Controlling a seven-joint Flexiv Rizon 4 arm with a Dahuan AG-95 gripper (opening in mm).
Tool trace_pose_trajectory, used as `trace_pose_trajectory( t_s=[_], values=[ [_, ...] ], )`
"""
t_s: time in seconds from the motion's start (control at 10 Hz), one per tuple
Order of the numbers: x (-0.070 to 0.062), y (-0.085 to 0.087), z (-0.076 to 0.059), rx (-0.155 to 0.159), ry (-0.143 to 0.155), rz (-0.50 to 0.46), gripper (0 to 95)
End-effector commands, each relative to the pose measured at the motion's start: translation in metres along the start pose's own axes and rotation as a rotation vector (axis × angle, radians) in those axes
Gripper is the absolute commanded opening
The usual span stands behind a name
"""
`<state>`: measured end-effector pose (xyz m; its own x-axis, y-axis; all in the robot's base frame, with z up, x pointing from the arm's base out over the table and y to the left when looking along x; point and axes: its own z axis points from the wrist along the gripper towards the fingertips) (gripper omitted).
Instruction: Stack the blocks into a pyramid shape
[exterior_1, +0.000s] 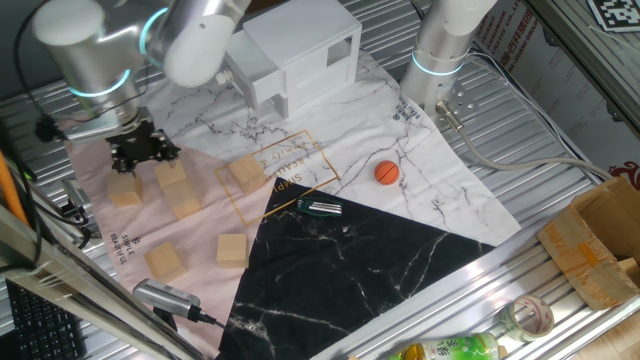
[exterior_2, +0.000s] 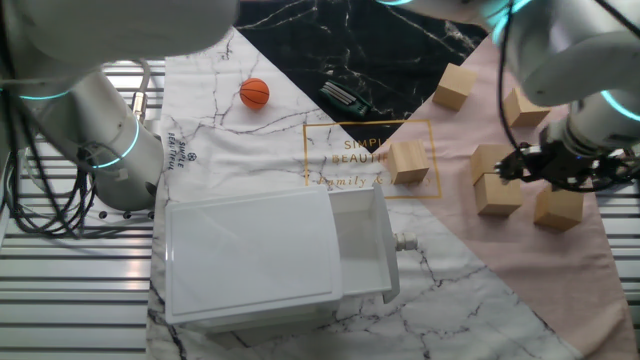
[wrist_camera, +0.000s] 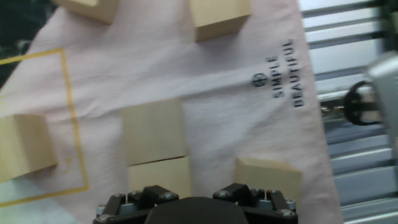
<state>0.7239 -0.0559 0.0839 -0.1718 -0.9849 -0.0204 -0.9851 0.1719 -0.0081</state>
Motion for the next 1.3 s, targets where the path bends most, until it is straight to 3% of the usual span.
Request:
trace_pose_trajectory(
  t_s=[0.1,0.3,0.4,1.1,1.2,1.3],
  values=[
    [-0.003,-0.013,0.007,0.016,-0.008,0.013,76.0],
    [-0.006,-0.020,0.012,0.017,-0.005,0.016,76.0],
    [-0.007,-0.024,0.013,0.018,-0.004,0.014,57.0],
    [-0.009,-0.040,0.013,0.021,-0.002,0.014,57.0],
    [-0.008,-0.041,0.014,0.027,-0.005,0.034,76.0],
    [-0.007,-0.041,0.016,0.025,-0.010,0.096,76.0]
  ],
)
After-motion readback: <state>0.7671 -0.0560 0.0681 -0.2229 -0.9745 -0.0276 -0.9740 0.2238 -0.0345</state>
